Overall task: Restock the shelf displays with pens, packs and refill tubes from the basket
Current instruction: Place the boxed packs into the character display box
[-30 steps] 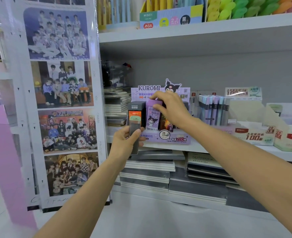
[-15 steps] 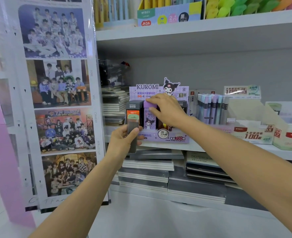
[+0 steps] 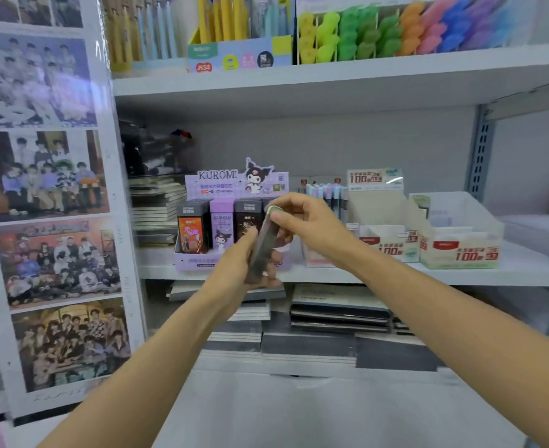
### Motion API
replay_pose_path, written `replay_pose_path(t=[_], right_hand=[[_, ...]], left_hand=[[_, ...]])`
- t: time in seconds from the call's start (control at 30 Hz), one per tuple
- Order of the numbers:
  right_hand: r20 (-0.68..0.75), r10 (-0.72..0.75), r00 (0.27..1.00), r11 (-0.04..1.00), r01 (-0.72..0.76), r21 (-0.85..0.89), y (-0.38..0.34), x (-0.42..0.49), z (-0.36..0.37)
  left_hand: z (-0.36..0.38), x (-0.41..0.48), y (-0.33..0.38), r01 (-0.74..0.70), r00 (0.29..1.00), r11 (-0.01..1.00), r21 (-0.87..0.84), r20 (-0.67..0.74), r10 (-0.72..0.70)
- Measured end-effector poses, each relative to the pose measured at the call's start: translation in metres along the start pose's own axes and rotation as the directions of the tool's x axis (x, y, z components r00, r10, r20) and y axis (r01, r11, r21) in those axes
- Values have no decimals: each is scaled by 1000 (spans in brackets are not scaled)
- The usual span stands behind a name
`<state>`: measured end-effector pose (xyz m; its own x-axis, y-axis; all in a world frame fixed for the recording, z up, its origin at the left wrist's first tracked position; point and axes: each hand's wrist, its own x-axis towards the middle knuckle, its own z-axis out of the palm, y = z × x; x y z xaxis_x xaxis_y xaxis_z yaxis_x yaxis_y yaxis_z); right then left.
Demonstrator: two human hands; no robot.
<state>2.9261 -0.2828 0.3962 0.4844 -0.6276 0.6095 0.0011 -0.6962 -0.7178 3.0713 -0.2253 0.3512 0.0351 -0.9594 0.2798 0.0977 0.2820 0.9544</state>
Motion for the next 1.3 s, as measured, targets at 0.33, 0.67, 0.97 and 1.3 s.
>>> replay_pose_path(t=[0.33, 0.67, 0.97, 1.3], right_hand=[[-158, 82, 984, 986, -103, -129, 0, -55, -96], [-627, -138, 767, 845, -239, -478, 28, -105, -225], [-543, -57, 838, 820, -271, -504, 54, -114, -225], [-695, -59, 716, 982, -83, -169, 37, -70, -254]], left_hand=[[100, 1, -11, -216, 974, 933, 288, 4, 225], [176, 34, -42, -499, 800, 149, 854, 388, 457], [187, 68, -67, -395, 809, -28, 918, 362, 462], [186, 74, -71, -427, 757, -36, 904, 378, 533]])
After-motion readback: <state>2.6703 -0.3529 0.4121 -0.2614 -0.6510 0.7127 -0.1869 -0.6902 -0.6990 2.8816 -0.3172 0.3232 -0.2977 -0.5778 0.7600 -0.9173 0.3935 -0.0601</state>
